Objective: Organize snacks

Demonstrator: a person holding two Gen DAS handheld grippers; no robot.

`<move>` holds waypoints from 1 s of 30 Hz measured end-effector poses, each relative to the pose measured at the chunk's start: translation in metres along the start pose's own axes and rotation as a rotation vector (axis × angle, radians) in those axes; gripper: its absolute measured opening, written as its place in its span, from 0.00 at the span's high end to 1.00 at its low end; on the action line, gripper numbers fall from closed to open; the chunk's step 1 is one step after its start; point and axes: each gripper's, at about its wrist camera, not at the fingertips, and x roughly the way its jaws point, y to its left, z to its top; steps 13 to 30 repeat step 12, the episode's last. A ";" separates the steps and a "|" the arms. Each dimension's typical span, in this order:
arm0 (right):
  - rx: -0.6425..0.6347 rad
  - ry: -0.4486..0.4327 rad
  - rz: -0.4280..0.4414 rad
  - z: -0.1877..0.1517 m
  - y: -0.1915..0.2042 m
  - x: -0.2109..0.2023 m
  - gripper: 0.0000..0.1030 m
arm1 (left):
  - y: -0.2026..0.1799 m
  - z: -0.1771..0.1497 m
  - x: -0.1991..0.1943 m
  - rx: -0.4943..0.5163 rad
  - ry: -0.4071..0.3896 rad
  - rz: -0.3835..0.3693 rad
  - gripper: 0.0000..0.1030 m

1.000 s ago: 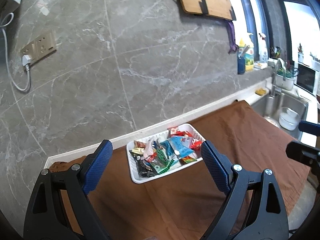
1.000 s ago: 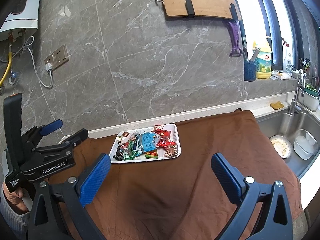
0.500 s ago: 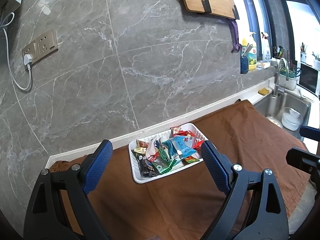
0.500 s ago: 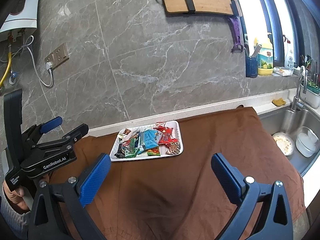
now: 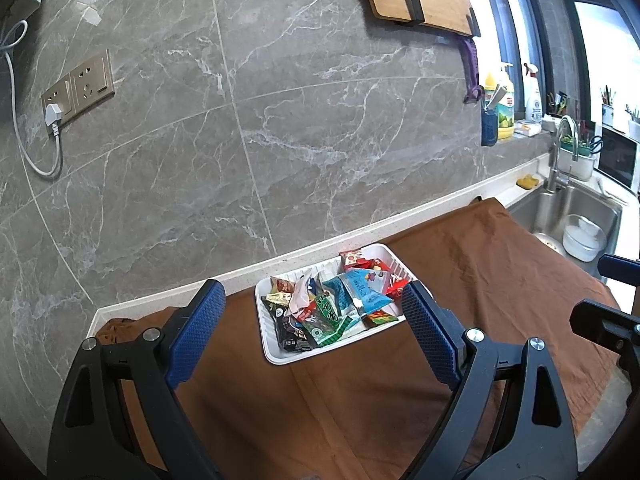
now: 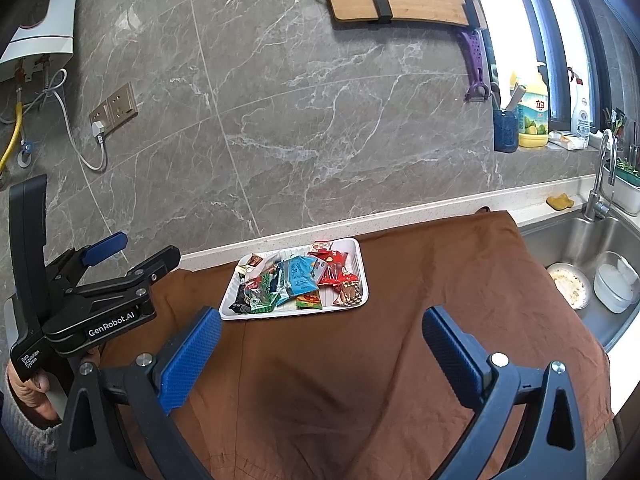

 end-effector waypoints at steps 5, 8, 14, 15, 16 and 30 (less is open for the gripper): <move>0.000 0.002 0.000 0.000 0.000 0.000 0.00 | 0.000 -0.001 0.003 -0.004 0.007 -0.022 0.13; 0.001 0.003 0.000 0.000 0.000 0.002 0.00 | 0.001 -0.002 0.004 -0.011 0.015 -0.048 0.13; 0.000 0.004 0.001 0.000 0.000 0.002 0.00 | -0.001 -0.002 0.005 -0.006 0.016 -0.056 0.13; 0.000 0.004 0.001 0.000 0.000 0.002 0.00 | -0.001 -0.002 0.005 -0.006 0.016 -0.056 0.13; 0.000 0.004 0.001 0.000 0.000 0.002 0.00 | -0.001 -0.002 0.005 -0.006 0.016 -0.056 0.13; 0.000 0.004 0.001 0.000 0.000 0.002 0.00 | -0.001 -0.002 0.005 -0.006 0.016 -0.056 0.13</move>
